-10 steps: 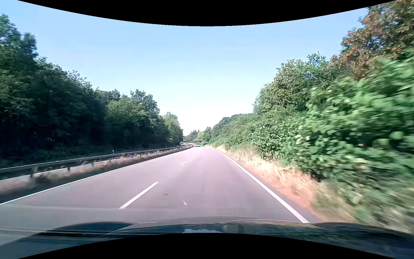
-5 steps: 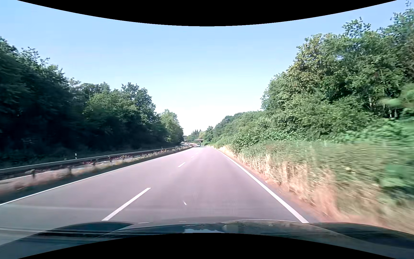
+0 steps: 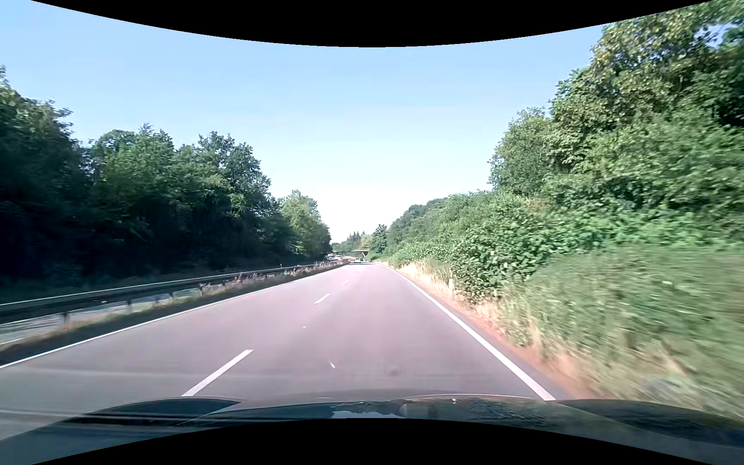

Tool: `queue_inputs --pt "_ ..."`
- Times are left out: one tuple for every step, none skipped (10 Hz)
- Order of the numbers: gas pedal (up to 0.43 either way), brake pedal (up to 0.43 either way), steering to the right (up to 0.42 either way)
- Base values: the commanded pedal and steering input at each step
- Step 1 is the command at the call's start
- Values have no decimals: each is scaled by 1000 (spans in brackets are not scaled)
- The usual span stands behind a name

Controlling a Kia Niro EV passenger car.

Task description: Follow the waypoints while adhering to traffic rules and regulations

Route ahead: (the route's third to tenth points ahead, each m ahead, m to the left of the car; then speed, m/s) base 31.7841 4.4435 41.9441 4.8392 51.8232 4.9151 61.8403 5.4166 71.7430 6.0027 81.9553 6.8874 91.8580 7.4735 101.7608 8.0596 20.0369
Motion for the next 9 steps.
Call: queue_inputs --pt "189 0 -8" --pt "189 0 -8" --pt "189 0 -7" --pt "177 0 -7" --pt "177 0 -8" --pt "177 0 -8" --pt "177 0 -8" --pt "177 0 -8" --pt "177 0 -8"
